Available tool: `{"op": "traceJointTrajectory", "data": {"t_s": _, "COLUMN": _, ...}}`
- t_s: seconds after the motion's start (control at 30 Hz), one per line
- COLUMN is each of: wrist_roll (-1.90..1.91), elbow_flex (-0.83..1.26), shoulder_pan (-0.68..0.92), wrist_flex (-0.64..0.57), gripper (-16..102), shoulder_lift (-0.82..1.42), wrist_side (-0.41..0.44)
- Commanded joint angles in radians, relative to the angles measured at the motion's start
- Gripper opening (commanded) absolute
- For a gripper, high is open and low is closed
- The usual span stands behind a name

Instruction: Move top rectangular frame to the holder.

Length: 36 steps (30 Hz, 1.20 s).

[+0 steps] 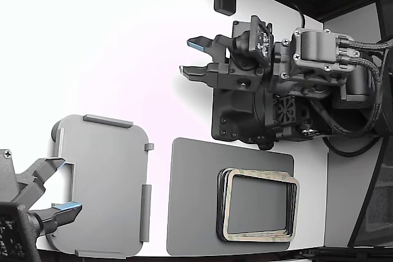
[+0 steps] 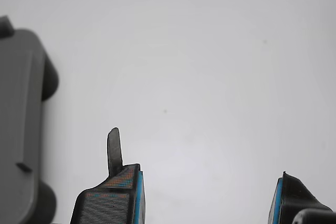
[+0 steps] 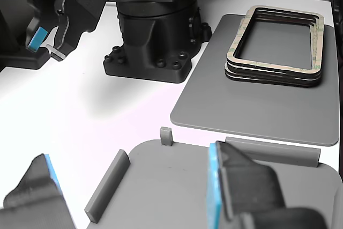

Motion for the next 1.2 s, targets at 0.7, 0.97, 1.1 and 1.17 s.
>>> {"op": "traceJointTrajectory", "data": {"t_s": 0.7, "wrist_roll": -0.192, "elbow_flex": -0.186, "shoulder_pan": -0.011, "wrist_flex": -0.081, "gripper": 100, "shoulder_lift": -0.137, "wrist_side": -0.135}}
{"op": "traceJointTrajectory", "data": {"t_s": 0.97, "wrist_roll": -0.572, "elbow_flex": -0.416, "shoulder_pan": 0.055, "wrist_flex": 0.091, "gripper": 100, "shoulder_lift": -0.359, "wrist_side": -0.348}}
{"op": "traceJointTrajectory", "data": {"t_s": 1.1, "wrist_roll": -0.606, "elbow_flex": -0.545, "shoulder_pan": 0.190, "wrist_flex": 0.190, "gripper": 92, "shoulder_lift": -0.477, "wrist_side": -0.291}}
{"op": "traceJointTrajectory", "data": {"t_s": 1.17, "wrist_roll": -0.620, "elbow_flex": -0.589, "shoulder_pan": 0.267, "wrist_flex": 0.232, "gripper": 100, "shoulder_lift": -0.531, "wrist_side": -0.255}}
